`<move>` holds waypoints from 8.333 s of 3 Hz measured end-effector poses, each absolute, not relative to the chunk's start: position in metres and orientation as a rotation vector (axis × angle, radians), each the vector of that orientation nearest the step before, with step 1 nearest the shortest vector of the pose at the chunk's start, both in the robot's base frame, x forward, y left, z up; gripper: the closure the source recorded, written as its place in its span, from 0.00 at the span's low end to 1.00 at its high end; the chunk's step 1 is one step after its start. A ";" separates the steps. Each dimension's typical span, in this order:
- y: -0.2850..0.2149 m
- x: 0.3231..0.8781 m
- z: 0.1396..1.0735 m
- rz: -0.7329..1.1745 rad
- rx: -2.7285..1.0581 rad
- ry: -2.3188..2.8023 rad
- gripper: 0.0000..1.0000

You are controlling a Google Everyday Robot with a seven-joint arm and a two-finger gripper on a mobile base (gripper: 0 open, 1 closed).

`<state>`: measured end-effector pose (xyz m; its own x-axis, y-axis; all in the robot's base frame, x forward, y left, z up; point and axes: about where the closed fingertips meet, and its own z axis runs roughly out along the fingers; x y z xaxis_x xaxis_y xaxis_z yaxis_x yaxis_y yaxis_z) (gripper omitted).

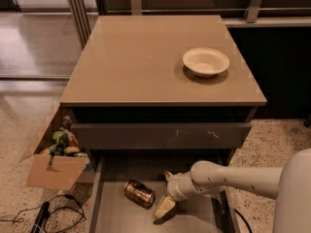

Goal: Pick orange can from middle drawer and place on counter

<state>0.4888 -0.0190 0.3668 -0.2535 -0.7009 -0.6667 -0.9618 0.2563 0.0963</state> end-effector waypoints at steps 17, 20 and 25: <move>-0.085 0.439 0.675 0.456 -1.582 1.784 1.00; -0.018 0.458 0.878 0.071 -1.812 1.483 1.00; -0.001 0.574 0.961 -0.024 -1.801 1.303 1.00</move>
Offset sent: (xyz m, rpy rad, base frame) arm -0.0399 0.0559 0.0614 -0.0678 -0.0227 0.1162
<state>0.5739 -0.0012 0.9613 0.4477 -0.7717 -0.4517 -0.7545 -0.0550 -0.6540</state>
